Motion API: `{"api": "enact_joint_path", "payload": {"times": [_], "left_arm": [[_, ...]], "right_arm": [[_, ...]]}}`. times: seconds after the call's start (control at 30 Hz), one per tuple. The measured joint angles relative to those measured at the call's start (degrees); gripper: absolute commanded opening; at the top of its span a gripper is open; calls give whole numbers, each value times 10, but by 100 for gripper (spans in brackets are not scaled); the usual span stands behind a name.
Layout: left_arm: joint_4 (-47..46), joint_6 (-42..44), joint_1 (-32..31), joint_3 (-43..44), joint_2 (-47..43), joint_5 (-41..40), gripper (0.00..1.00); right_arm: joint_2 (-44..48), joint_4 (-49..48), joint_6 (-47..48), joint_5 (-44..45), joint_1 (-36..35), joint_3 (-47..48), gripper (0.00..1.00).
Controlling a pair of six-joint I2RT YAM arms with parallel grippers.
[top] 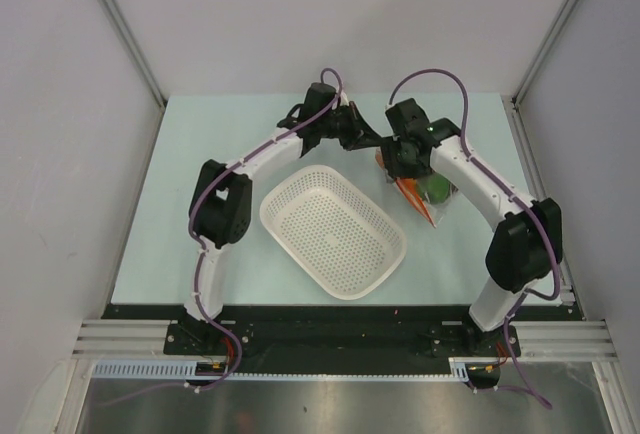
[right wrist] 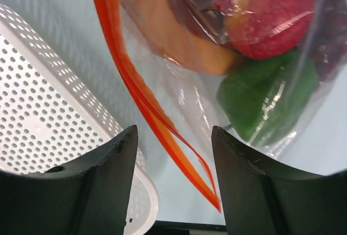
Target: Open the zip-top bag and remove the fake food
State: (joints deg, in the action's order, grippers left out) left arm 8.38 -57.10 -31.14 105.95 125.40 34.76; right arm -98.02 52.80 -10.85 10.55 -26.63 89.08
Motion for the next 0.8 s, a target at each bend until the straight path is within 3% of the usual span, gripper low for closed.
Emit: {"api": "enact_joint_path", "payload": {"times": [0.07, 0.2, 0.27, 0.8], "left_arm": [[1, 1, 1, -1, 0, 0, 0], [4, 2, 2, -1, 0, 0, 0], [5, 1, 2, -1, 0, 0, 0], [12, 1, 3, -1, 0, 2, 0]], "right_arm": [[17, 0, 3, 7, 0, -9, 62], [46, -3, 9, 10, 6, -28, 44], [49, -4, 13, 10, 9, -33, 41], [48, -31, 29, 8, 8, -82, 41]]}}
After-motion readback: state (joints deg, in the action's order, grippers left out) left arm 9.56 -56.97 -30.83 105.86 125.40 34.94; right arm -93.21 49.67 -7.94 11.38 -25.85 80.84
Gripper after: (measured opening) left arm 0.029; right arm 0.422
